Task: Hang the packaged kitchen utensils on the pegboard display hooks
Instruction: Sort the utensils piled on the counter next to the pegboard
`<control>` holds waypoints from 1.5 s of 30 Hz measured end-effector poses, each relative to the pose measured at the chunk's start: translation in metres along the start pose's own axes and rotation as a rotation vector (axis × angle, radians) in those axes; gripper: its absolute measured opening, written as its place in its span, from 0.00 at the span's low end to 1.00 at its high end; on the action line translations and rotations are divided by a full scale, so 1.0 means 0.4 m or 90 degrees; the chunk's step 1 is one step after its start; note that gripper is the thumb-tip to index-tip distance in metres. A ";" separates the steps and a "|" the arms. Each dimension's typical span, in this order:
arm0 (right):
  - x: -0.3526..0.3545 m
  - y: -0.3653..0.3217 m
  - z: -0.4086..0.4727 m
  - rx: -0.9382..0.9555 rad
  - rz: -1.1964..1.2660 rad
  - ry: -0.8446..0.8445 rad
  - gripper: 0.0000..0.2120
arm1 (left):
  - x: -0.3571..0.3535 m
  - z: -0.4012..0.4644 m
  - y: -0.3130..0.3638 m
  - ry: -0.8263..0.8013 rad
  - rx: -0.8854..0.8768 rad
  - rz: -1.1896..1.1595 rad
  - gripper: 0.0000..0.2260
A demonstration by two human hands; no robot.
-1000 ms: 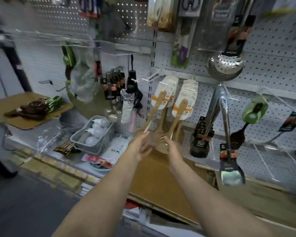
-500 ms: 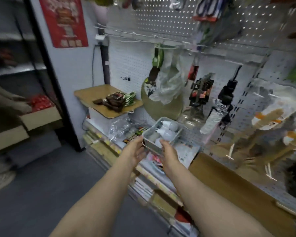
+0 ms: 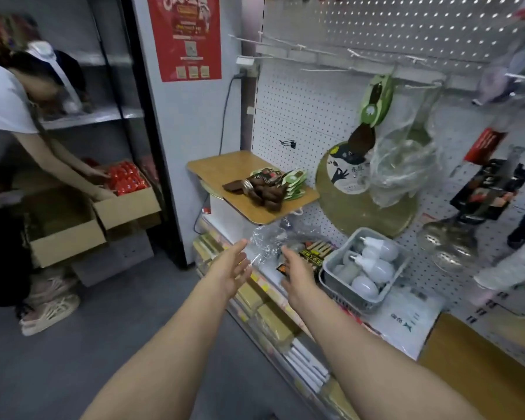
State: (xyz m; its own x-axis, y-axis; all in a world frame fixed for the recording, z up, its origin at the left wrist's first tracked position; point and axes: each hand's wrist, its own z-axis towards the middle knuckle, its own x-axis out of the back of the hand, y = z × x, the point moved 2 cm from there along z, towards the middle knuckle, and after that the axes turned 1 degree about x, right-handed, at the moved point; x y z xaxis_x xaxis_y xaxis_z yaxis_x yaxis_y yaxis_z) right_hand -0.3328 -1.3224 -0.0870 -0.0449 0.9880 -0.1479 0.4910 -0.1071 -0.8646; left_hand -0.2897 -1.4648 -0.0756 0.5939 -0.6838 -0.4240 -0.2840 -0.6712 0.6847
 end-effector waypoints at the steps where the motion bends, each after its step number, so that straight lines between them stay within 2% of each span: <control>1: -0.023 -0.009 0.028 -0.007 0.006 -0.001 0.28 | 0.002 0.031 0.018 -0.003 0.001 -0.006 0.23; 3: -0.067 -0.032 0.090 -0.015 0.028 -0.002 0.30 | 0.000 0.093 0.061 0.000 0.001 -0.011 0.25; 7: -0.173 -0.115 0.264 -0.005 0.050 0.007 0.30 | -0.024 0.258 0.190 -0.005 -0.001 -0.006 0.21; 11: -0.282 -0.246 0.447 0.022 0.062 0.005 0.14 | -0.082 0.427 0.367 -0.017 -0.018 0.019 0.18; 15: -0.378 -0.346 0.624 0.028 0.059 0.013 0.20 | -0.152 0.584 0.528 -0.028 -0.030 0.050 0.15; 18: -0.435 -0.399 0.720 0.028 0.069 0.013 0.16 | -0.188 0.685 0.604 -0.045 -0.023 0.069 0.11; 23: -0.490 -0.418 0.848 -0.003 0.080 0.037 0.16 | -0.198 0.852 0.654 -0.030 0.011 0.077 0.10; 26: -0.511 -0.430 0.921 -0.017 0.107 0.056 0.14 | -0.219 0.948 0.683 -0.039 0.022 0.092 0.18; 30: -0.544 -0.451 1.028 -0.009 0.123 0.111 0.25 | -0.261 1.074 0.727 -0.070 0.059 0.149 0.14; 33: -0.570 -0.466 1.105 -0.016 0.126 0.150 0.26 | -0.292 1.179 0.753 -0.113 0.093 0.193 0.16; 36: -0.603 -0.481 1.162 -0.043 0.135 0.191 0.27 | -0.323 1.286 0.783 -0.139 0.146 0.247 0.09; 39: -0.639 -0.480 1.207 -0.082 0.147 0.231 0.27 | -0.353 1.367 0.807 -0.173 0.190 0.333 0.07; 40: -0.654 -0.481 1.215 -0.093 0.154 0.243 0.26 | -0.362 1.390 0.812 -0.189 0.202 0.350 0.09; 43: -0.687 -0.470 1.243 -0.126 0.178 0.291 0.11 | -0.377 1.452 0.813 -0.231 0.230 0.398 0.15; 44: -0.699 -0.462 1.256 -0.133 0.185 0.302 0.12 | -0.380 1.467 0.813 -0.242 0.237 0.420 0.16; 45: -0.710 -0.454 1.268 -0.136 0.183 0.307 0.17 | -0.383 1.479 0.815 -0.253 0.242 0.437 0.16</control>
State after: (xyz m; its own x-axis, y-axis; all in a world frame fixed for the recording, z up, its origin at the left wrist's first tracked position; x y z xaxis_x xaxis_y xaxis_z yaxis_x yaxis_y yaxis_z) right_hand -0.8507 -1.6401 -0.1316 0.4907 0.8672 -0.0847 0.5906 -0.4025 -0.6994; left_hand -0.9188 -1.7482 -0.1381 -0.0867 -0.9729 -0.2145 -0.7561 -0.0760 0.6501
